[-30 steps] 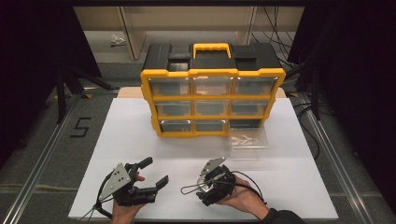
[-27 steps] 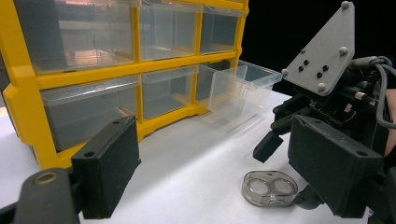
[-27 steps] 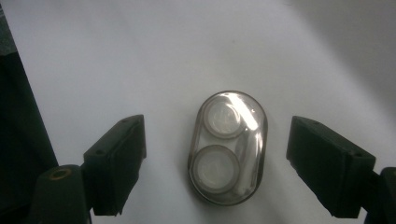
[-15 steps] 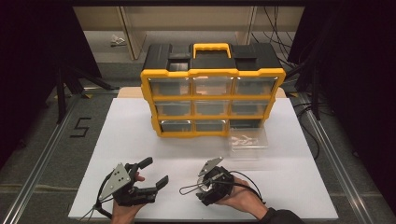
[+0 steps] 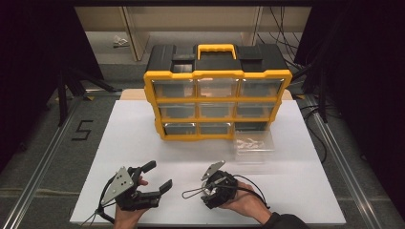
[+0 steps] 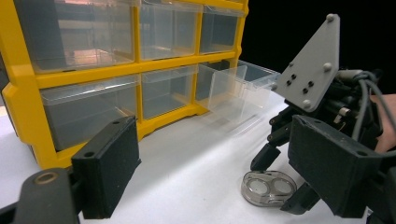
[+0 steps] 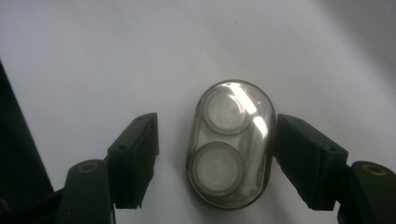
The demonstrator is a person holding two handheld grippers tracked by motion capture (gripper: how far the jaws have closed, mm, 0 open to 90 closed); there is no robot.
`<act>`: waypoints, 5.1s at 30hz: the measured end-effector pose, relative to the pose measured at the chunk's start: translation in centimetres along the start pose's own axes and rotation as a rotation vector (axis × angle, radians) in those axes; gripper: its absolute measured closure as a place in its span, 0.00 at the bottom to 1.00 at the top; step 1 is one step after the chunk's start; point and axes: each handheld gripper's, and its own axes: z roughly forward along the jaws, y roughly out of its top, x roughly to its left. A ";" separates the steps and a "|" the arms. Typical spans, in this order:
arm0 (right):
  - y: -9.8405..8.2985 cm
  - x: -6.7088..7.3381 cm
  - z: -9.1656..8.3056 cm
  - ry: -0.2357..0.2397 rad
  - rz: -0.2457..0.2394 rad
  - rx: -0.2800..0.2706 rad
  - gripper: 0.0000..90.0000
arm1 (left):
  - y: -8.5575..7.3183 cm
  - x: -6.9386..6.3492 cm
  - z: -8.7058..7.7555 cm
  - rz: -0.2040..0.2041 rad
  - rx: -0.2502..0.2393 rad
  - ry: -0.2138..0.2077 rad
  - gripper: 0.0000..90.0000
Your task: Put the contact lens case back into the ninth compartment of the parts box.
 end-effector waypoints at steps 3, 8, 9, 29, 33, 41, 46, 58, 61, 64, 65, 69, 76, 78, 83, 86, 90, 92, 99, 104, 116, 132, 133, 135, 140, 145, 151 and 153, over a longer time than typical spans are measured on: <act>0.0 -0.1 0.3 -0.003 -0.001 0.008 0.40 | 0.0 0.0 0.0 0.001 0.002 0.000 0.18; -0.1 -0.1 0.5 -0.013 0.000 0.018 0.47 | 0.0 0.0 0.0 0.000 0.003 0.000 0.18; -0.1 -0.1 0.5 -0.013 -0.005 0.015 0.51 | -0.1 0.1 0.1 -0.001 0.003 0.000 0.18; 0.2 -1.6 -3.7 -0.028 0.020 -0.160 0.55 | -0.1 0.0 0.0 -0.003 0.003 0.003 0.18; 0.2 -2.3 -5.0 -0.037 0.048 -0.207 0.55 | -0.1 0.1 0.0 -0.004 0.000 0.005 0.18; -0.2 -4.0 -7.6 -0.058 0.101 -0.317 0.55 | -0.1 0.1 0.0 -0.004 0.000 0.005 0.18; -0.5 -4.7 -8.7 -0.068 0.118 -0.357 0.55 | -0.1 0.1 0.0 -0.005 0.001 0.006 0.18; -0.8 -5.5 -9.7 -0.089 0.139 -0.399 0.55 | -0.1 0.1 0.0 -0.008 -0.002 0.008 0.18; -0.9 -5.7 -10.0 -0.096 0.145 -0.416 0.55 | -0.1 0.1 0.0 -0.008 -0.003 0.009 0.18; -1.1 -6.0 -10.4 -0.105 0.149 -0.440 0.55 | -0.1 0.1 -0.1 -0.011 -0.006 0.011 0.18; -1.1 -6.0 -10.4 -0.105 0.149 -0.440 0.55 | -0.1 0.2 -0.1 -0.012 -0.005 0.012 0.18; -1.5 -6.6 -11.1 -0.116 0.168 -0.475 0.55 | -0.1 0.1 -0.1 -0.011 -0.003 0.012 0.18; -1.9 -7.3 -12.0 -0.130 0.192 -0.509 0.55 | -0.1 0.2 -0.1 -0.012 -0.005 0.014 0.18; -2.0 -7.5 -12.2 -0.136 0.196 -0.519 0.55 | -0.1 0.2 -0.1 -0.013 -0.003 0.014 0.18; -2.3 -7.9 -12.7 -0.147 0.208 -0.538 0.55 | -0.1 0.2 -0.1 -0.014 -0.004 0.018 0.18; -2.5 -8.2 -13.0 -0.153 0.218 -0.546 0.55 | -0.1 0.2 -0.1 -0.012 -0.005 0.016 0.18; -2.7 -8.6 -13.2 -0.161 0.228 -0.550 0.55 | -0.1 0.2 -0.2 -0.014 -0.006 0.017 0.18; -2.8 -8.8 -13.2 -0.165 0.234 -0.552 0.55 | -0.1 0.2 -0.2 -0.015 -0.006 0.017 0.18; -3.1 -9.2 -13.6 -0.178 0.249 -0.568 0.55 | -0.1 0.2 -0.2 -0.011 -0.004 0.018 0.18; -3.3 -9.5 -14.0 -0.185 0.262 -0.580 0.55 | -0.1 0.2 -0.2 -0.012 -0.005 0.019 0.18; -4.1 -10.7 -14.4 -0.215 0.301 -0.602 0.55 | -0.1 0.2 -0.2 -0.010 -0.006 0.017 0.18; -5.1 -12.2 -13.2 -0.254 0.344 -0.603 0.55 | -0.1 0.3 -0.3 -0.009 -0.004 0.018 0.18; -5.2 -12.4 -13.1 -0.255 0.349 -0.602 0.55 | -0.1 0.3 -0.3 -0.011 -0.004 0.018 0.18; -5.3 -12.6 -12.8 -0.258 0.355 -0.602 0.55 | -0.1 0.3 -0.2 -0.012 -0.004 0.017 0.18; -5.7 -13.1 -12.2 -0.273 0.378 -0.599 0.55 | -0.1 0.3 -0.2 -0.012 -0.004 0.017 0.18; -5.8 -13.3 -12.0 -0.277 0.386 -0.596 0.55 | -0.1 0.3 -0.2 -0.012 -0.003 0.018 0.18; -5.8 -13.4 -11.5 -0.279 0.388 -0.580 0.55 | -0.1 0.3 -0.2 -0.012 -0.003 0.018 0.18; -5.8 -13.5 -11.4 -0.279 0.393 -0.578 0.55 | -0.1 0.3 -0.2 -0.012 -0.003 0.018 0.18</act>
